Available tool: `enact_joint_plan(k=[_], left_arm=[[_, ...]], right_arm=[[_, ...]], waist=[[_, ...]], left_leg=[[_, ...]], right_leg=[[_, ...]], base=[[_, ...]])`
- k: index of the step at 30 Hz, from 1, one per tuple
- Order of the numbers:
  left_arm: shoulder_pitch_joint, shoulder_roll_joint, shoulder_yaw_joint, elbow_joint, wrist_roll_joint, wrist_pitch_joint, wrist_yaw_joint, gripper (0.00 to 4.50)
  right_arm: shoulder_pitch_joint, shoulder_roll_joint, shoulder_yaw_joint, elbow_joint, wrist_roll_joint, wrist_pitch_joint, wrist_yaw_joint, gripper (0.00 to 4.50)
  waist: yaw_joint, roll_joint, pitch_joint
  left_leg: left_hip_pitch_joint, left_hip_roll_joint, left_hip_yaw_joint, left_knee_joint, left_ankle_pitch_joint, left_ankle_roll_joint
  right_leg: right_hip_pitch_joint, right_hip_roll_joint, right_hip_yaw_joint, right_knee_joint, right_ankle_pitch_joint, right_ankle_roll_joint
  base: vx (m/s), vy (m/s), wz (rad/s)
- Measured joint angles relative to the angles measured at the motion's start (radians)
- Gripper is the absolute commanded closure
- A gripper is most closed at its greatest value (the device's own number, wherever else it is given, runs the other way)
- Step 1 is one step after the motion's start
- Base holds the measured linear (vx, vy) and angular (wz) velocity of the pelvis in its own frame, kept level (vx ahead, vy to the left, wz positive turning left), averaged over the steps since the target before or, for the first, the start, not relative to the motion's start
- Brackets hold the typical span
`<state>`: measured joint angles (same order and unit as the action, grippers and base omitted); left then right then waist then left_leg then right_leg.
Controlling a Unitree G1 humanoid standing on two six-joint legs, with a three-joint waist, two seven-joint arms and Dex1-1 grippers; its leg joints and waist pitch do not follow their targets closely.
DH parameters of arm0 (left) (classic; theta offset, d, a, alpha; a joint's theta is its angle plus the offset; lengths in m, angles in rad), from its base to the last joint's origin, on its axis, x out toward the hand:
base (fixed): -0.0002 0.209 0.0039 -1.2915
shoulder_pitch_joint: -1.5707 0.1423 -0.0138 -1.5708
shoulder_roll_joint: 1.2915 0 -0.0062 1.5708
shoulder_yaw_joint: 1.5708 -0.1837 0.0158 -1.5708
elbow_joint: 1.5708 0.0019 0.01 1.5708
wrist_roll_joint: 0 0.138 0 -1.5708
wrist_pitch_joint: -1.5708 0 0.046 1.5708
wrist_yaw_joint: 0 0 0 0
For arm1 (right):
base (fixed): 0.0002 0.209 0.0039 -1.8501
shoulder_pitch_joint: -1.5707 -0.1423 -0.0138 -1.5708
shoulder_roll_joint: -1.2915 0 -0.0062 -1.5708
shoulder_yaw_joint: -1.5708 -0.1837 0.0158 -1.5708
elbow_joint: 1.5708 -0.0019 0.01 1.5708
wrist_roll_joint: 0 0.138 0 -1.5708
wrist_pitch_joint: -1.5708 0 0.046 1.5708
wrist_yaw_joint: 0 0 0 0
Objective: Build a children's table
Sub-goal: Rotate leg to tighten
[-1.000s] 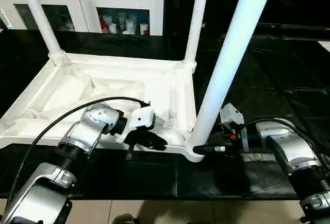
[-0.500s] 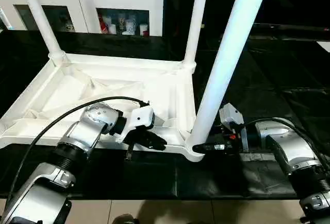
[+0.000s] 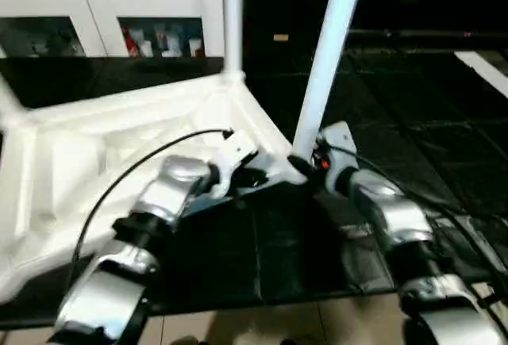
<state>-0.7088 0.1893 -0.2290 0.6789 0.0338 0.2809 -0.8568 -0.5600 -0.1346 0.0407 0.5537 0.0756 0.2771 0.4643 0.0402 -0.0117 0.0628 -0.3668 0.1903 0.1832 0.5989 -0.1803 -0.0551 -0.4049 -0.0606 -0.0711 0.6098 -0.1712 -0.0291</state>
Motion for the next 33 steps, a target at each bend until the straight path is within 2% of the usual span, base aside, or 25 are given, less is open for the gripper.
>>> enact_joint_plan(k=[4,7,8,10,13,15,18,19,22,25,28,30,33], left_arm=[[-0.001,-0.043,0.027,0.000,0.014,0.022,0.083,4.50],[-0.001,-0.053,0.025,0.000,0.020,0.021,0.101,4.50],[-0.001,-0.053,0.025,0.000,0.021,0.021,0.101,4.50],[-0.001,-0.054,0.023,0.000,0.021,0.021,0.102,4.50],[-0.001,-0.055,0.021,0.000,0.021,0.019,0.103,4.50],[-0.001,-0.052,0.018,0.000,0.021,0.015,0.099,4.50],[-0.002,-0.041,0.017,0.002,0.021,-0.001,0.086,4.50],[-0.002,-0.036,0.016,0.004,0.021,-0.007,0.081,4.50],[-0.002,-0.010,0.014,0.012,0.021,-0.043,0.042,4.50],[-0.001,0.033,0.002,0.027,0.016,-0.106,-0.042,4.50],[0.013,0.082,-0.009,0.024,-0.003,-0.157,-0.148,4.50],[0.032,0.109,-0.017,0.013,-0.017,-0.179,-0.224,4.50],[0.038,0.141,-0.050,-0.007,-0.020,-0.207,-0.323,4.50]], right_arm=[[-0.035,0.060,-0.021,0.044,-0.044,-0.021,-0.137,2.52],[-0.035,0.064,-0.026,0.048,-0.047,-0.027,-0.152,2.52],[-0.034,0.064,-0.027,0.047,-0.046,-0.027,-0.152,2.18],[-0.026,0.063,-0.033,0.040,-0.039,-0.025,-0.148,1.84],[-0.005,0.051,-0.034,0.015,-0.026,-0.025,-0.115,1.74],[0.015,0.030,-0.036,-0.009,-0.008,-0.028,-0.069,1.39],[0.041,-0.001,-0.036,-0.040,0.010,-0.036,0.018,1.25],[0.048,-0.019,-0.035,-0.045,0.016,-0.040,0.043,0.99],[0.080,-0.093,-0.019,-0.085,0.049,-0.042,0.179,0.94],[0.108,-0.190,0.003,-0.117,0.075,-0.048,0.338,0.59],[0.117,-0.247,0.010,-0.125,0.086,-0.053,0.443,0.41],[0.118,-0.277,0.010,-0.127,0.085,-0.068,0.489,0.18],[0.119,-0.308,0.040,-0.149,0.091,-0.087,0.573,0.18]], waist=[[0.001,0.001,0.000],[0.001,0.001,0.000],[0.001,0.001,0.000],[0.002,0.001,0.000],[0.003,0.001,0.000],[0.006,0.001,0.000],[0.004,0.000,0.000],[0.004,0.000,0.000],[0.004,0.000,0.000],[0.003,-0.001,0.001],[0.007,-0.001,0.001],[0.015,-0.001,0.001],[0.034,-0.001,0.001]], left_leg=[[-0.001,0.000,0.000,-0.003,0.000,0.000],[-0.001,-0.001,0.000,-0.002,0.000,0.000],[-0.001,-0.001,0.000,-0.002,0.000,0.000],[-0.001,-0.001,0.000,-0.002,0.000,0.000],[-0.001,-0.001,0.000,-0.002,0.000,0.000],[-0.001,-0.001,0.000,-0.002,0.000,0.000],[-0.001,0.000,0.000,-0.002,0.000,0.000],[-0.001,0.000,0.000,-0.002,0.000,0.000],[-0.002,0.000,0.000,-0.002,0.000,0.001],[-0.002,0.000,0.000,-0.002,0.000,0.001],[-0.002,0.001,0.000,-0.002,0.000,0.001],[-0.002,0.001,0.000,-0.002,0.000,0.001],[-0.002,0.001,0.000,-0.001,0.000,0.001]], right_leg=[[-0.001,0.000,0.000,-0.001,0.000,-0.001],[-0.001,0.000,0.000,-0.001,0.000,-0.001],[-0.001,0.000,0.000,-0.001,0.000,-0.002],[-0.001,0.000,0.000,-0.001,0.000,-0.002],[-0.001,0.000,0.000,-0.001,0.000,-0.002],[-0.001,0.000,0.000,-0.001,0.000,-0.002],[-0.001,0.000,0.000,-0.002,0.000,-0.002],[-0.001,0.000,0.000,-0.002,0.000,-0.002],[-0.002,0.000,0.000,-0.002,0.000,-0.001],[-0.002,0.001,0.000,-0.002,0.000,-0.001],[-0.003,0.001,-0.001,-0.002,0.000,-0.001],[-0.003,0.001,-0.001,-0.001,0.000,-0.002],[-0.002,0.000,-0.001,-0.001,0.001,-0.002]], base=[[0.000,0.000,0.00],[0.000,0.000,0.00],[0.000,0.000,0.00],[0.000,0.000,0.00],[0.000,0.000,0.00],[0.000,0.000,0.00],[0.000,0.000,0.00],[0.000,0.000,0.00],[0.000,0.000,0.00],[0.000,0.000,0.00],[0.000,0.000,0.00],[0.000,0.000,0.00],[0.000,0.000,0.00]])
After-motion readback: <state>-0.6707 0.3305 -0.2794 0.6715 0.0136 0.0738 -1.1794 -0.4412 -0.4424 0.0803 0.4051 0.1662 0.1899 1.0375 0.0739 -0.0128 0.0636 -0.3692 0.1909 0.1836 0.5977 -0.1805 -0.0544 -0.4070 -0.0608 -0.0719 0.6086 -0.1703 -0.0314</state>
